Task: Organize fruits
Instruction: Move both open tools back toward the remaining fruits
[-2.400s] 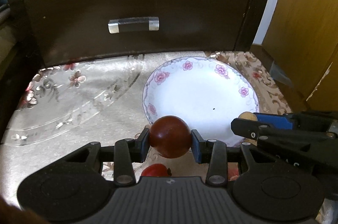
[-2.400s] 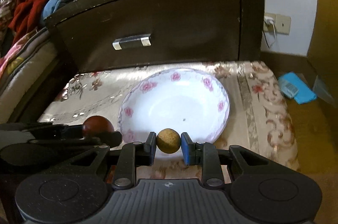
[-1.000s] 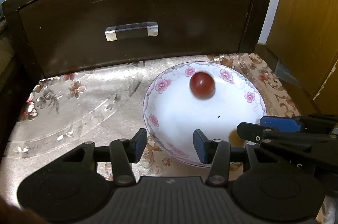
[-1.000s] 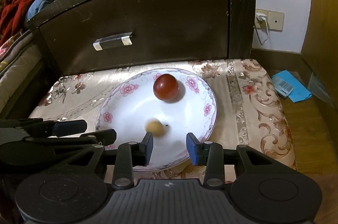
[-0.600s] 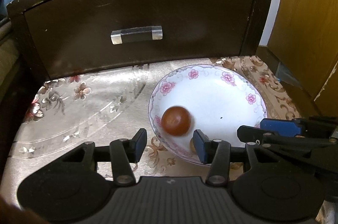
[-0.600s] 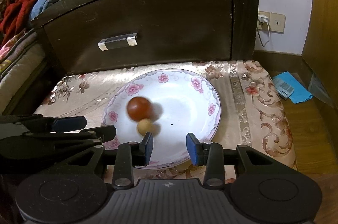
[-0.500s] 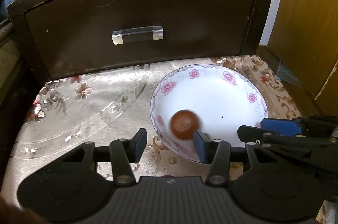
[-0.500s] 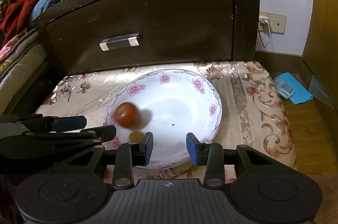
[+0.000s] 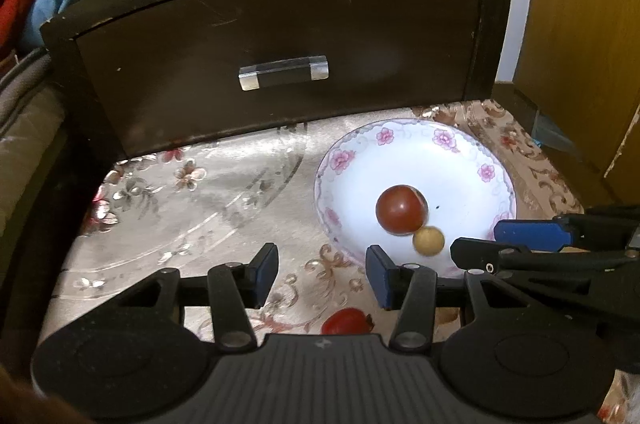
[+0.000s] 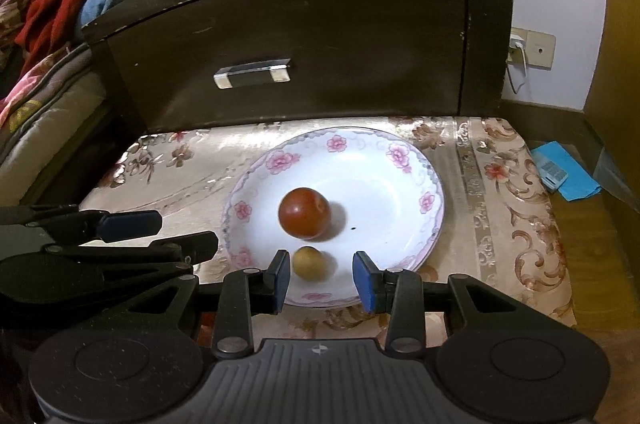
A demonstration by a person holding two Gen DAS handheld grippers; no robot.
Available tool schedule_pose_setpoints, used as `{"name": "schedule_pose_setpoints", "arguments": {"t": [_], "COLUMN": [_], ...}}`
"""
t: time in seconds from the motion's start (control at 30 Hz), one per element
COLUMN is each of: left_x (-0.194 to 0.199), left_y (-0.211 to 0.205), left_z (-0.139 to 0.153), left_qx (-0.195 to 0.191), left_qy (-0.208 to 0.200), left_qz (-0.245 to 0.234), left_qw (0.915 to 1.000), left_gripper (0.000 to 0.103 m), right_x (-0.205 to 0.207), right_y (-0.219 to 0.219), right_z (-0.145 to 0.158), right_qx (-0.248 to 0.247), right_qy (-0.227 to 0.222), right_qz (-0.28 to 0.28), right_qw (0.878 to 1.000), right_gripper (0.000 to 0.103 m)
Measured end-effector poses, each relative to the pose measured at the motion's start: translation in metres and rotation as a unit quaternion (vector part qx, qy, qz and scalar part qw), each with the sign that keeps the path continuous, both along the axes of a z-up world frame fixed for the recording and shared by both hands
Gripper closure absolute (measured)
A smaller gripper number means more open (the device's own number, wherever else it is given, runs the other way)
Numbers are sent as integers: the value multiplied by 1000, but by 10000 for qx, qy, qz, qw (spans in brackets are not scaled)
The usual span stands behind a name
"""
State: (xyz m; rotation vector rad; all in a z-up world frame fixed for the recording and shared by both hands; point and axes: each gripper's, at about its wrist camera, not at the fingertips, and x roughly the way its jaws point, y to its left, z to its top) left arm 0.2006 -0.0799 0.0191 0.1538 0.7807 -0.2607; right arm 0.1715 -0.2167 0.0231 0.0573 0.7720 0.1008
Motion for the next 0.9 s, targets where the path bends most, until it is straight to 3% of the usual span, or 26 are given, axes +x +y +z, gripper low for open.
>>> {"name": "schedule_pose_setpoints", "arguments": {"t": [0.23,0.8,0.9], "left_x": [-16,-52,-57], "left_y": [14,31,39], "left_z": [0,6,3], "left_qx": [234,389,339], "left_qy": [-30,-74,-26], "left_qz": [97,189,278], "left_qw": [9997,9990,9990], "left_gripper": [48,47,46], "right_x": [-8,-35,-39], "right_y": [14,33,36], "right_z": [-3,0,-2], "right_qx": [53,137,102], "right_qy": [101,204,245], "right_qz": [217,647,750], "right_qw": [9997,9976,9968], "right_gripper": [72,72,67]}}
